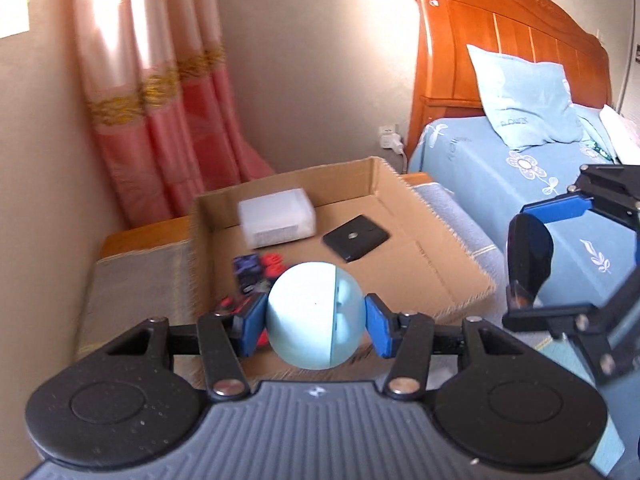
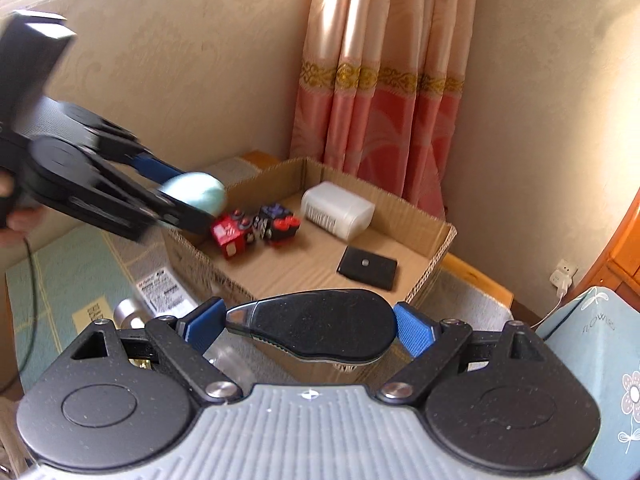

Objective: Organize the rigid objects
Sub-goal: 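Carry the blue case into the box and open the left tool while the right tool carries the pad, then lower the black pad into the box and open the right tool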

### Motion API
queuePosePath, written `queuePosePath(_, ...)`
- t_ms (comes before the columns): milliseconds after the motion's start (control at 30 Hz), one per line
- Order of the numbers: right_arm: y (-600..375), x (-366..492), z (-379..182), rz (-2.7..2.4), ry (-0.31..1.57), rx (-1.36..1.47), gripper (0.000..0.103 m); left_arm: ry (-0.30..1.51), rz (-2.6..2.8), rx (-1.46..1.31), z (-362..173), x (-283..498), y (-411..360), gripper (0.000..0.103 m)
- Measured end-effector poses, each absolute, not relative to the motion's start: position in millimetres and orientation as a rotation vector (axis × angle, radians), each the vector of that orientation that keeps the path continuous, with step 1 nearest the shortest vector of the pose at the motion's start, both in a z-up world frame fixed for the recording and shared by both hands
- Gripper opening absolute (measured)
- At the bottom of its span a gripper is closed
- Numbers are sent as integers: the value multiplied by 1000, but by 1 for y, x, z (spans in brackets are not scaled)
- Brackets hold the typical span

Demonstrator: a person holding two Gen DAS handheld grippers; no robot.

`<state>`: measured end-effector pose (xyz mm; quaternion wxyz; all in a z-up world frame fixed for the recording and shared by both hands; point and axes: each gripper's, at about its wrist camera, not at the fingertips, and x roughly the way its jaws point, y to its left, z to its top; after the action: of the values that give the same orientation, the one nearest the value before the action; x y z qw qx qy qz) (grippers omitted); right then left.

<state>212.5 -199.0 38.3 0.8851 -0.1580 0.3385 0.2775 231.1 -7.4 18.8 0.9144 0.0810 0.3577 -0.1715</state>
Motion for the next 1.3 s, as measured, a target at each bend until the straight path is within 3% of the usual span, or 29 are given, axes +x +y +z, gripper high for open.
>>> queuePosePath(300, -199, 216, 43, 549, 708, -329, 93, 783, -330, 150, -21, 262, -32, 54)
queuePosePath(367, -199, 216, 42, 542, 712, -336, 93, 759, -314, 150, -21, 260, -30, 70)
queuePosePath(400, -199, 216, 42, 540, 714, -340, 93, 747, -310, 152, -19, 259, -28, 88)
queuePosePath(433, -198, 216, 42, 536, 715, -344, 93, 728, -306, 160, -16, 255, -27, 97)
queuePosePath(733, -189, 228, 42, 520, 739, -339, 93, 627, -254, 190, 12, 207, 6, 102)
queuePosePath(1300, -108, 320, 24, 372, 847, -258, 93, 630, -87, 138, 0, 136, 65, 102)
